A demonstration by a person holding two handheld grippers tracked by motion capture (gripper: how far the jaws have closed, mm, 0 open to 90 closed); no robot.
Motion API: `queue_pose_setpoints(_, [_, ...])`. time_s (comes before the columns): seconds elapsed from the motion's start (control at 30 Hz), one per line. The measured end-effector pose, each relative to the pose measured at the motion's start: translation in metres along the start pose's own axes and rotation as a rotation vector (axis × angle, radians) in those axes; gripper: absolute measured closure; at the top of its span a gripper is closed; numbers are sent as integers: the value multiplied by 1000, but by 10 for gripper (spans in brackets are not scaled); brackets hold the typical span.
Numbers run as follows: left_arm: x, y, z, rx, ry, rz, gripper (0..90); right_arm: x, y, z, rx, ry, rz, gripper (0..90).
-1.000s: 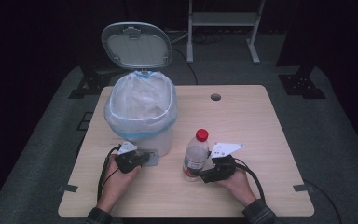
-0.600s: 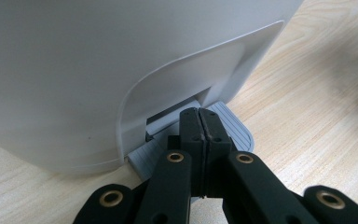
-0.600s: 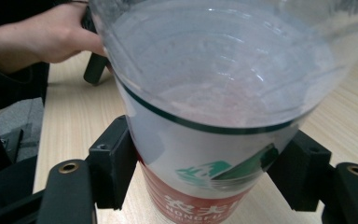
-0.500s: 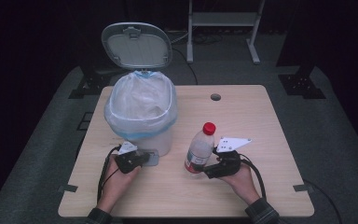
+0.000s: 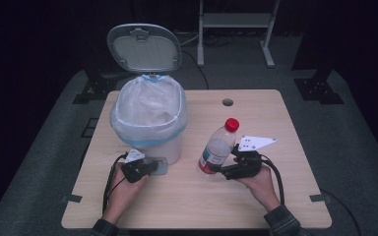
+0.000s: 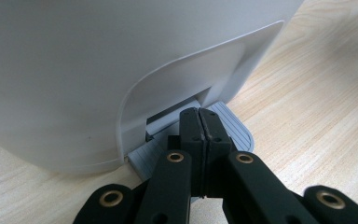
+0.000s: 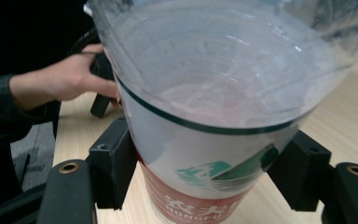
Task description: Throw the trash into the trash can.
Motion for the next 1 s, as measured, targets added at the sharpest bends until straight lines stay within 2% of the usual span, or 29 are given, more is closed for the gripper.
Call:
queue_pose_setpoints(0.43, [0, 0, 0, 4, 7, -1, 892, 13, 10, 26, -21, 88, 32, 298])
queue_pose_setpoints(1.0, [0, 0, 0, 5, 2, 0, 891, 21, 19, 54, -42, 162, 38, 299])
Point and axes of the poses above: each handheld gripper's, and its own axes: x roughly backward along the jaws, z roughly out of its top, y roughly to its right, the point moved 3 cm from there along -x, roughly forward along the jaws, and after that the axes turned 8 degrees about -z, right-handed, at the moved point
